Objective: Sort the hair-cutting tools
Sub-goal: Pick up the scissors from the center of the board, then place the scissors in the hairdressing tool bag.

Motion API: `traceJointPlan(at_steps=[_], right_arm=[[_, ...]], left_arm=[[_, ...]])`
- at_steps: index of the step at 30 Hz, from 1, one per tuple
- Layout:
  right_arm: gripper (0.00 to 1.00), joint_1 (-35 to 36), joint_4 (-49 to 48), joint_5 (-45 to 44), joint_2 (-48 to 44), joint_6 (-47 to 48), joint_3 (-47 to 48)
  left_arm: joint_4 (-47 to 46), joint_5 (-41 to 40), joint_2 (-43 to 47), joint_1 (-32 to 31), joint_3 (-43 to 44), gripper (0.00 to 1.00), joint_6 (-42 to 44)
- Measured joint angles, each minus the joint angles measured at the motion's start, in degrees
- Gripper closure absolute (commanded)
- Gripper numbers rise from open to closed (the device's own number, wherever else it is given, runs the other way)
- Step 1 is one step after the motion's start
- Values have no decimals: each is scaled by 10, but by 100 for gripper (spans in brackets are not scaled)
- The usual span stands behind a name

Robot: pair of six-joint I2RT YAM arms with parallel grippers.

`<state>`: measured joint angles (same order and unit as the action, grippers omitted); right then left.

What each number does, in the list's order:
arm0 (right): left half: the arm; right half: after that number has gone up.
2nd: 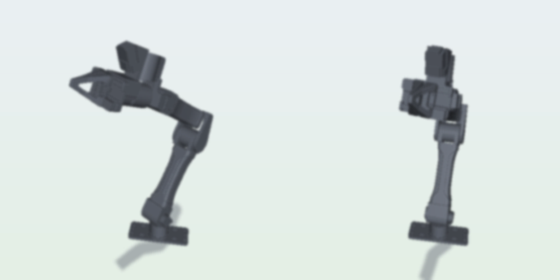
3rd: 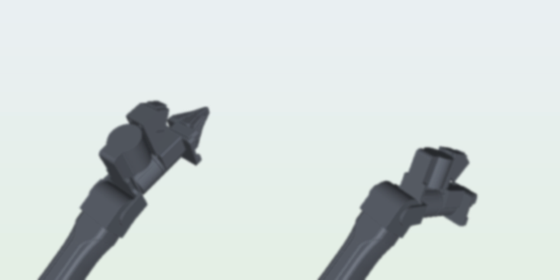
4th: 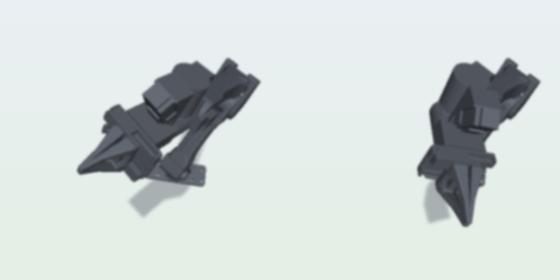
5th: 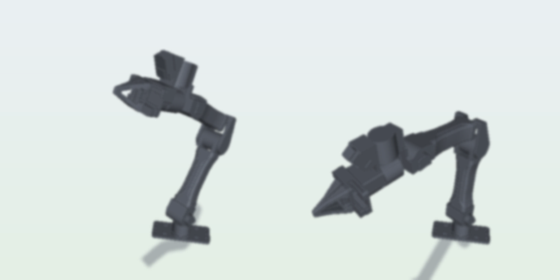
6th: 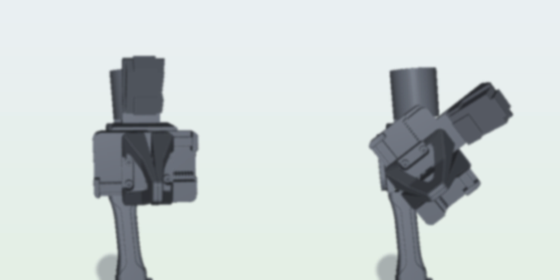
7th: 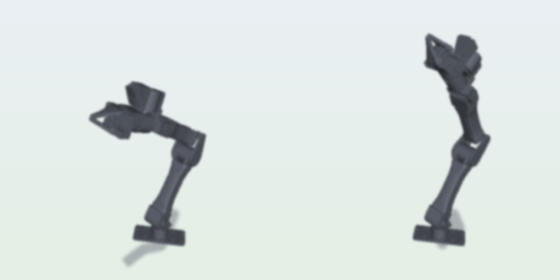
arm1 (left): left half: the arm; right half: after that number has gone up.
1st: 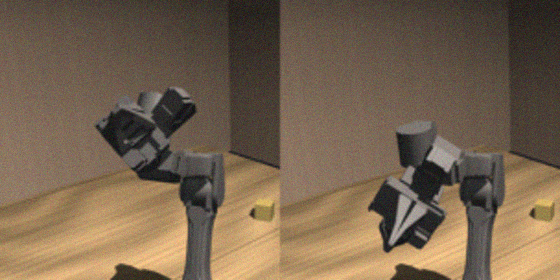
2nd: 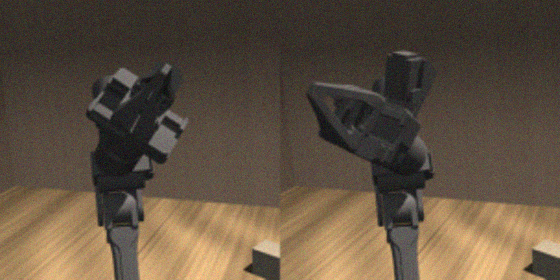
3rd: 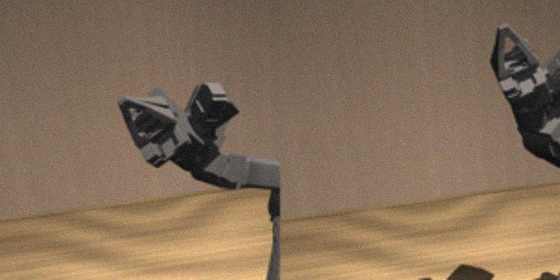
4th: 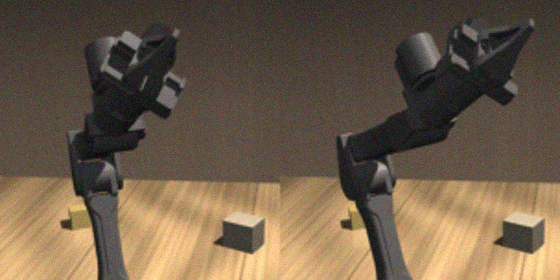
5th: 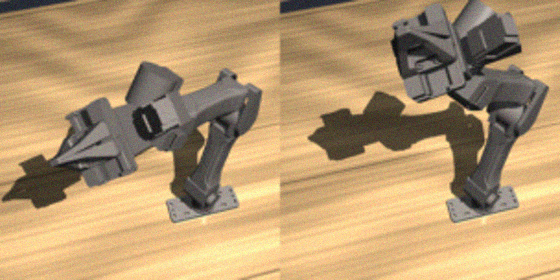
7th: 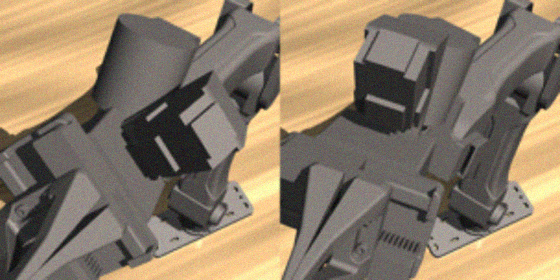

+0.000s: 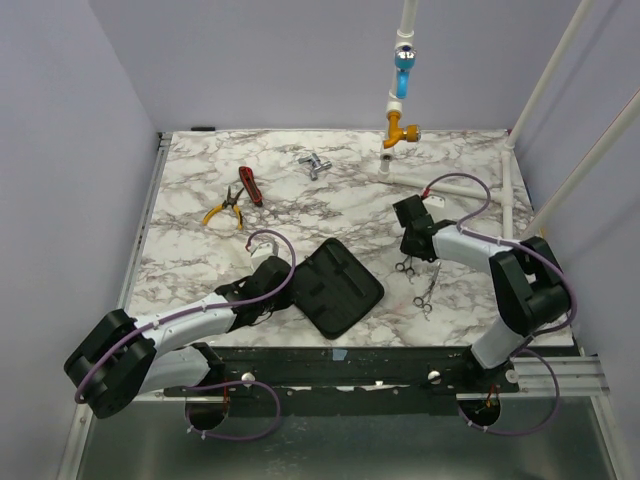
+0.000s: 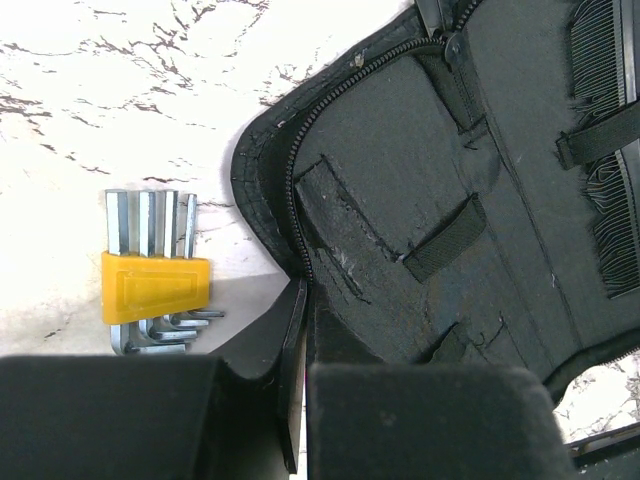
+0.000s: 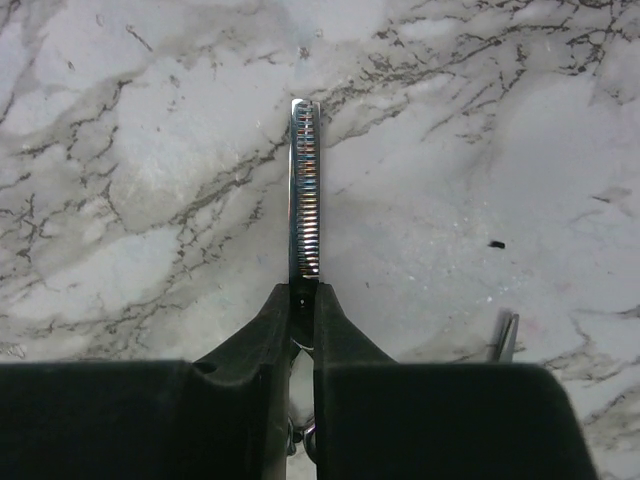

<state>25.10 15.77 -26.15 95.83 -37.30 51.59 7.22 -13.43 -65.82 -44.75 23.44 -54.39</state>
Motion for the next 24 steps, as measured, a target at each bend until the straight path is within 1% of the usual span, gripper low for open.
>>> traceJointPlan(at_steps=[5,9,12,14,16,17,21,22,24], right_arm=[[99,0,38,17,-62,14,-12],[99,4,57,40,-155,27,-12],[99,21,69,69,-231,41,-13],[99,51,75,97,-270,53,-13],[99,99,80,115,-292,63,-13],[99,141,85,123,-299,70,-13],[99,271,113,165,-280,94,-9],[99,289,119,179,-269,100,-7],[99,302,131,202,-243,115,-3]], left_arm=[[1,-1,0,0,0,100,0],[2,-4,0,0,1,100,1],[2,-8,0,0,1,100,1],[2,-9,0,0,1,100,2],[2,-9,0,0,1,100,2],[1,-9,0,0,1,100,2],[-3,-10,0,0,1,100,2],[-4,-10,1,0,1,100,2],[-6,-11,4,0,-3,100,2]])
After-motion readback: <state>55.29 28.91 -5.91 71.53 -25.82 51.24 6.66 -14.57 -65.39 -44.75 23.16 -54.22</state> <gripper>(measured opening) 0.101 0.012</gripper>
